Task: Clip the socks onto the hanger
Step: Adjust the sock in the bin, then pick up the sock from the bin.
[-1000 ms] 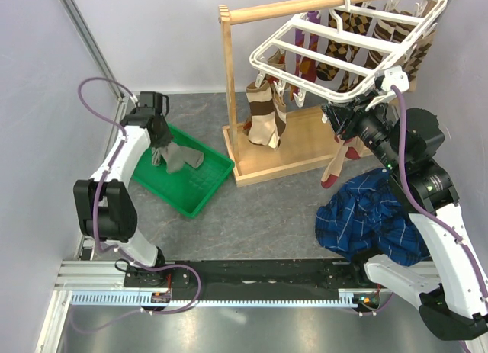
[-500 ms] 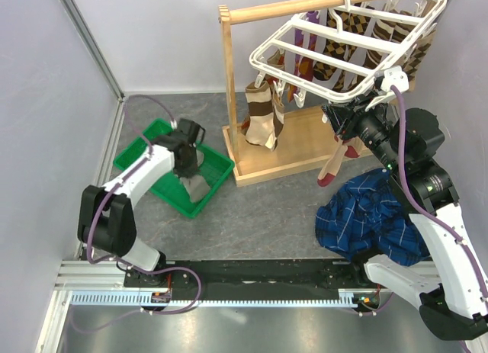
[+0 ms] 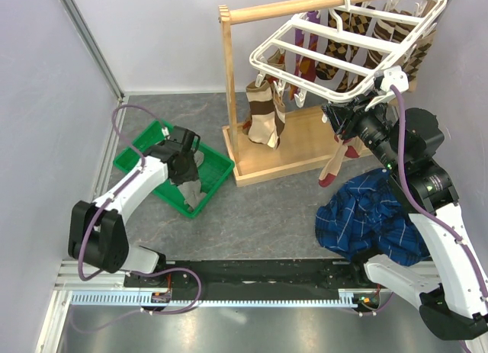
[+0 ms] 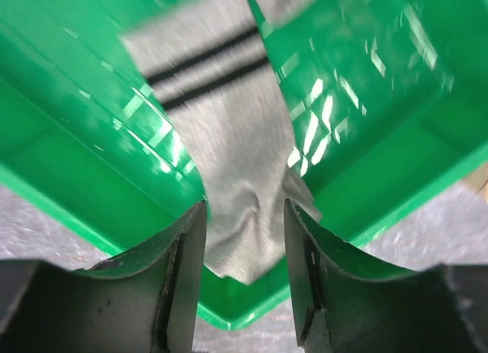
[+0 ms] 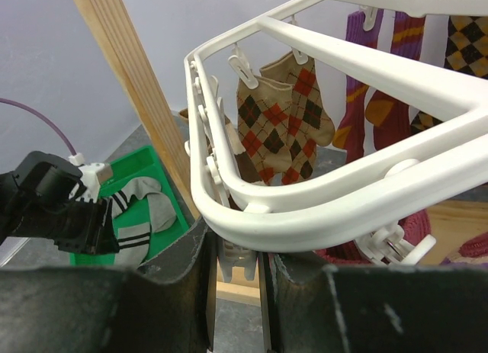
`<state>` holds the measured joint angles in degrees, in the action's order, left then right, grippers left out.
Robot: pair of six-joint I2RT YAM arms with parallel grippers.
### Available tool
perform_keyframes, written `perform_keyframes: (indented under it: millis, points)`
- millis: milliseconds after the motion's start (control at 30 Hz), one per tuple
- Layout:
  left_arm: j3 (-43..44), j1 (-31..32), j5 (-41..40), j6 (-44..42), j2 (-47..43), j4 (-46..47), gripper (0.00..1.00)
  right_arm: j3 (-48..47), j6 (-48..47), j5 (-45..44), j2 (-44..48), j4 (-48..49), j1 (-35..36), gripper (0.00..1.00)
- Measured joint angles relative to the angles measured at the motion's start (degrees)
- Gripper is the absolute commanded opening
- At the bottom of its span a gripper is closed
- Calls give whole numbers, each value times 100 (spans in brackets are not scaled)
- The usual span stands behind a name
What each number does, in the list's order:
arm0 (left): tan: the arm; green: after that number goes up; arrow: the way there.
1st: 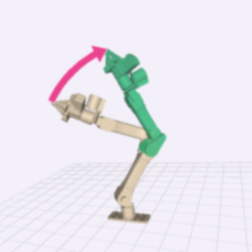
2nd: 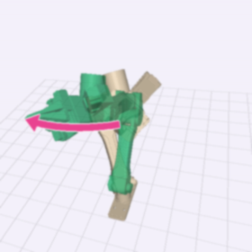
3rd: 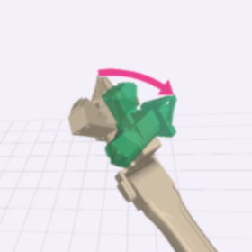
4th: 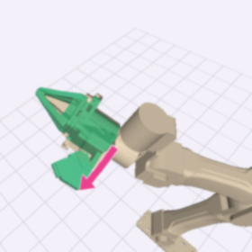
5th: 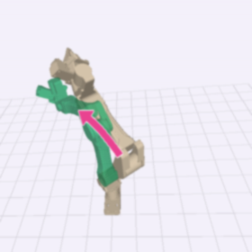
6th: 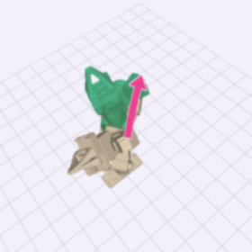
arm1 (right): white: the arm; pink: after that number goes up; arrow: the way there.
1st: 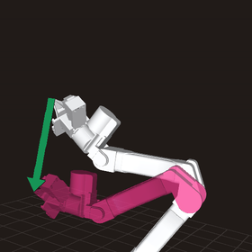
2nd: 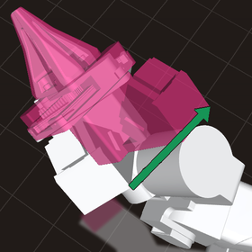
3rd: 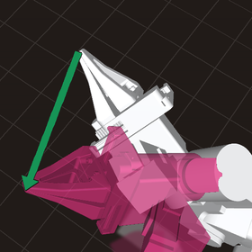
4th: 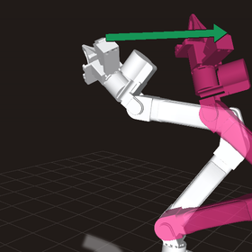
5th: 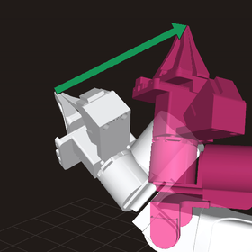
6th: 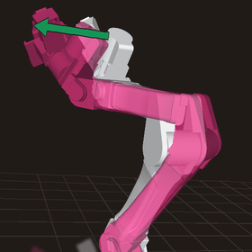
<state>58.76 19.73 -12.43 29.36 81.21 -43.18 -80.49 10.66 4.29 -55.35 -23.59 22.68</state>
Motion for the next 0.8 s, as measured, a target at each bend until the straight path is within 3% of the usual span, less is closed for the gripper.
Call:
perform_keyframes:
  millis: [200, 533, 800]
  points:
    - [26, -356, -251, 107, 42, 431, 47, 0, -7, -17, 0, 0, 17, 0]
    - [304, -752, -461, 201, 1484, 1078, 37, 0, -28, -42, 17, 0, 48, 0]
    - [435, -894, -400, 219, 2035, 1215, 36, 0, -48, -46, 17, 0, 50, 0]
